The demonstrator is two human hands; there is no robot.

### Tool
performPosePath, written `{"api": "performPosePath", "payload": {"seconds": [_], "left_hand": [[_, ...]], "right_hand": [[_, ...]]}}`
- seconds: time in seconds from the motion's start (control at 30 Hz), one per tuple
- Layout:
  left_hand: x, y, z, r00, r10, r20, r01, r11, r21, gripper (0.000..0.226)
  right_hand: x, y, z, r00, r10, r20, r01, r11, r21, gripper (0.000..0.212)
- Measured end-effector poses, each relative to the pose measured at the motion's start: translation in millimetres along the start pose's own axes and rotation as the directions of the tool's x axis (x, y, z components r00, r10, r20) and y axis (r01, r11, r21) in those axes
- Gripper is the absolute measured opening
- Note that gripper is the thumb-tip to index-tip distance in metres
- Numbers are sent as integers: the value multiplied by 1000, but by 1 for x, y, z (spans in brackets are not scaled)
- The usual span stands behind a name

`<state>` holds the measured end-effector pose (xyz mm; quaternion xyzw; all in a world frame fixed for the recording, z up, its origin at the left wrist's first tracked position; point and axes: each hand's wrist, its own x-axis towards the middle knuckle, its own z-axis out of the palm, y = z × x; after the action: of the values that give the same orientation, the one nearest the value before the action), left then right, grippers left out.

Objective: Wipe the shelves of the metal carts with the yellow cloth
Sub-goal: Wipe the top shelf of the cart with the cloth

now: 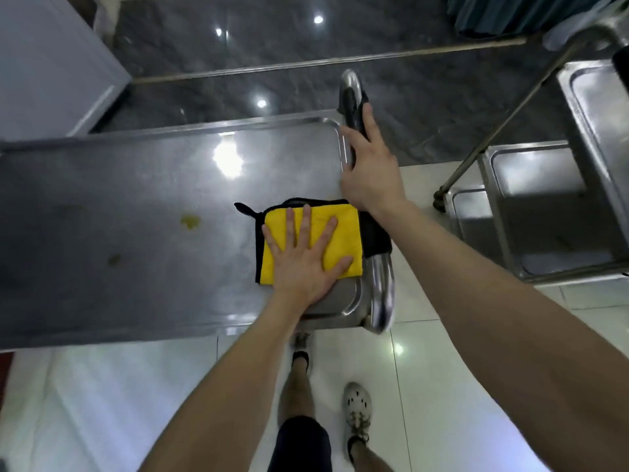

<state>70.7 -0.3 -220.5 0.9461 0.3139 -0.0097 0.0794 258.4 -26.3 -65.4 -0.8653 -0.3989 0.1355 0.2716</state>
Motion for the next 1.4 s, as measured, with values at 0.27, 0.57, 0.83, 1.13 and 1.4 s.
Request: {"api": "performPosePath", "payload": {"seconds": [0.27, 0.57, 0.83, 1.13, 1.4], "left_hand": [[-119, -22, -3, 995, -37, 88, 35, 999, 20, 85], [-46, -142, -36, 897, -359, 260, 374, 927, -9, 94], [159, -132, -53, 923, -288, 255, 315, 946, -74, 107], [125, -55, -24, 986, -111, 124, 118, 992, -51, 97], [-77, -35, 4, 999, 41, -14, -41, 999, 3, 93]], "right_hand": [[-10, 0, -4, 996, 42, 80, -50, 994, 101, 89], [-11, 4, -2, 996, 33, 82, -43, 990, 131, 94], [-9, 10, 7, 1000, 6, -4, -6, 998, 67, 89], [-2, 6, 6, 1000, -4, -18, 4, 999, 38, 85], [-5, 3, -4, 998, 15, 54, -18, 998, 63, 85]]}}
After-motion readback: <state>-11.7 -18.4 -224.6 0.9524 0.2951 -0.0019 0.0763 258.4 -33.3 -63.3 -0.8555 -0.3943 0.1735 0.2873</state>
